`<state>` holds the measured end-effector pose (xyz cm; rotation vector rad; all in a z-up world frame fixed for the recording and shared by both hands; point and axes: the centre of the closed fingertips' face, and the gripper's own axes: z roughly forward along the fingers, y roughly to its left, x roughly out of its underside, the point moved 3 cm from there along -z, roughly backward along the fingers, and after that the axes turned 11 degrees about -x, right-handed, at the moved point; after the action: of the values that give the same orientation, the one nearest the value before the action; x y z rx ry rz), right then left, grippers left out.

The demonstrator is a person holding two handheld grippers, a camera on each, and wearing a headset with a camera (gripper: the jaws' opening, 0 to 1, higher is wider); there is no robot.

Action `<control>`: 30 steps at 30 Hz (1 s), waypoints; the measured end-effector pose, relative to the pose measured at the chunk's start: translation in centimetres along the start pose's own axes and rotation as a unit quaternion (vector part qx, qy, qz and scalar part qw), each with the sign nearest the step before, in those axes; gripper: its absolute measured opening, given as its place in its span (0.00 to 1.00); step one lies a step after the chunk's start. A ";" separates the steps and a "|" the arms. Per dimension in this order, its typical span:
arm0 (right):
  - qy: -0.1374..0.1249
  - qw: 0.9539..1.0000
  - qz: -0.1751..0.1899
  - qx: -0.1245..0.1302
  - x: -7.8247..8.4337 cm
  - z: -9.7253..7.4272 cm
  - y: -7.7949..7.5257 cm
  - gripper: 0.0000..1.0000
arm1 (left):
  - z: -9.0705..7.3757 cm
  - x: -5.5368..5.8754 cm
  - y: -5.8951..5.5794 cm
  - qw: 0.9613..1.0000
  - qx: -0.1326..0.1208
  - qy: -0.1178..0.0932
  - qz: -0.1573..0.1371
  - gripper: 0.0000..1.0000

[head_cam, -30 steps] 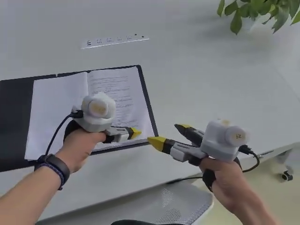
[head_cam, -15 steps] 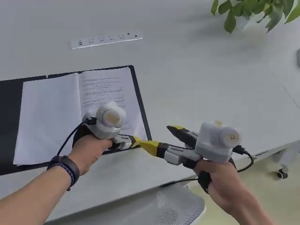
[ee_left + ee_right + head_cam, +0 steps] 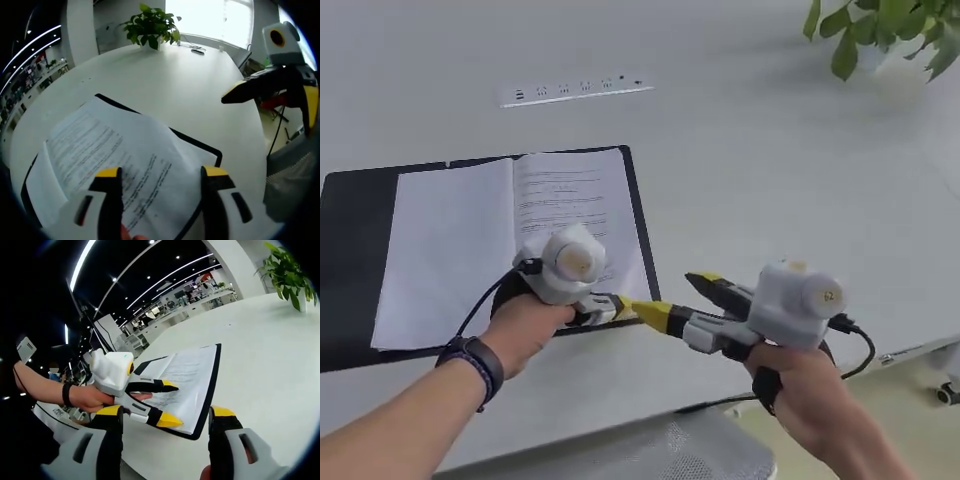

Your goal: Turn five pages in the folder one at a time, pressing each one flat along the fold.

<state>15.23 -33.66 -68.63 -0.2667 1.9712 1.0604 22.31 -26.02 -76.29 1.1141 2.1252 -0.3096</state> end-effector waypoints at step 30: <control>0.021 0.998 0.034 -0.042 -2.8 7.7 -5.4 0.55 | 0.0 -0.4 0.1 1.000 -0.009 -0.006 -0.022 0.58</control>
<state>24.35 -31.60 -71.66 -0.2721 1.9874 1.1922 22.50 -26.17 -75.99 1.0541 2.1397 -0.3161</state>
